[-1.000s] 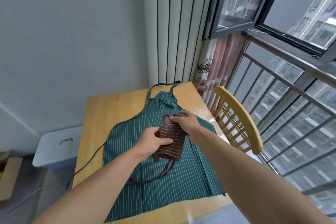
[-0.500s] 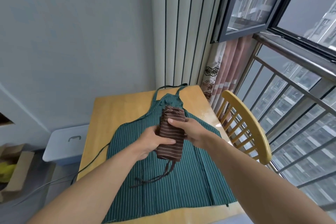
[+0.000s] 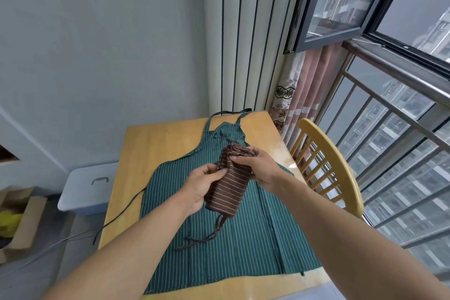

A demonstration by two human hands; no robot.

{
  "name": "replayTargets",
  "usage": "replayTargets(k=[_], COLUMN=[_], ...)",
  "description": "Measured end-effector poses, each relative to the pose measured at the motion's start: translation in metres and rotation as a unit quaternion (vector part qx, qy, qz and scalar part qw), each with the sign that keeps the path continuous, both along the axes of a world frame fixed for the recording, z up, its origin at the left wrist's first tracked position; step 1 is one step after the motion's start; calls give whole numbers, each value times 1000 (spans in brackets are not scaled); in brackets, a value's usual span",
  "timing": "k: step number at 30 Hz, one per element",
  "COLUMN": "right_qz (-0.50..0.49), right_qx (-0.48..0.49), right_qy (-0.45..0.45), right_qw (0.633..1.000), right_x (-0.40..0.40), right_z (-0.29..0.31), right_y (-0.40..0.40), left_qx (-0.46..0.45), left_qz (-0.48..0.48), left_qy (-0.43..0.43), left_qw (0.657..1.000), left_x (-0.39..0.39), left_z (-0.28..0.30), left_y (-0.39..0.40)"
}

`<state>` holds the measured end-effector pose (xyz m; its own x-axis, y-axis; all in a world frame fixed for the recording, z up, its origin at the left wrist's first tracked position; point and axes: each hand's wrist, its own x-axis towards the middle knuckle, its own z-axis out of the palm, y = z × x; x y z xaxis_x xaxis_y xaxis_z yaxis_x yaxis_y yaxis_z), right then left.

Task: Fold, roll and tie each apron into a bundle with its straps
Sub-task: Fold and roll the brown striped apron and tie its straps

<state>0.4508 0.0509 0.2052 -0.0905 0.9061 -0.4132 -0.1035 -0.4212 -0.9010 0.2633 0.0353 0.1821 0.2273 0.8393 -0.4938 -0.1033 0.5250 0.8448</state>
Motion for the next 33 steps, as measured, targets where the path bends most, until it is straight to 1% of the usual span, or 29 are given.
replayTargets(k=[4,6,8,11,13,15,18,20,24,26,28,29,31,33], right_qz=[-37,-40,-16,24,37,51,16,-21,-53,-70,-80,-81,-80,-81], right_qx=[4,17,30,46,49,47,27,13,0,-8,-12,-13,-17,-19], right_qy=[-2,-19,-25,15,34,49,42,42,33,15,-9,-25,-48,-52], right_qw=[999,999,999,999,998,996,999,999,998,997,997,996,996,995], right_x=[-5,-7,-5,-1,2,2,-2,-5,-15,-20,-25,-26,-28,-30], right_z=[-6,-5,-2,5,8,6,2,0,-4,-5,-4,-4,-3,-2], right_y=[2,2,3,2,0,-1,-3,-4,-4,-2,-2,-1,-2,-4], left_qx=[5,-10,-56,-113,-114,-107,-111,-108,-118,-114,-82,-56,-9,8], left_qz=[23,37,27,12,34,67,119,137,167,173,159,147,120,105], left_qy=[-12,-44,-90,-140,-168,-176,-209,-226,-243,-236,-202,-174,-92,-5], left_qw=[1000,998,994,984,979,976,964,958,948,949,963,972,988,994], left_x=[4,4,3,0,1,2,0,-2,-6,-7,-8,-8,-7,-6], left_z=[-4,0,3,11,10,11,5,4,4,4,6,8,11,14], left_y=[-2,-3,-5,-4,0,0,2,2,-1,-3,-4,-5,-7,-9])
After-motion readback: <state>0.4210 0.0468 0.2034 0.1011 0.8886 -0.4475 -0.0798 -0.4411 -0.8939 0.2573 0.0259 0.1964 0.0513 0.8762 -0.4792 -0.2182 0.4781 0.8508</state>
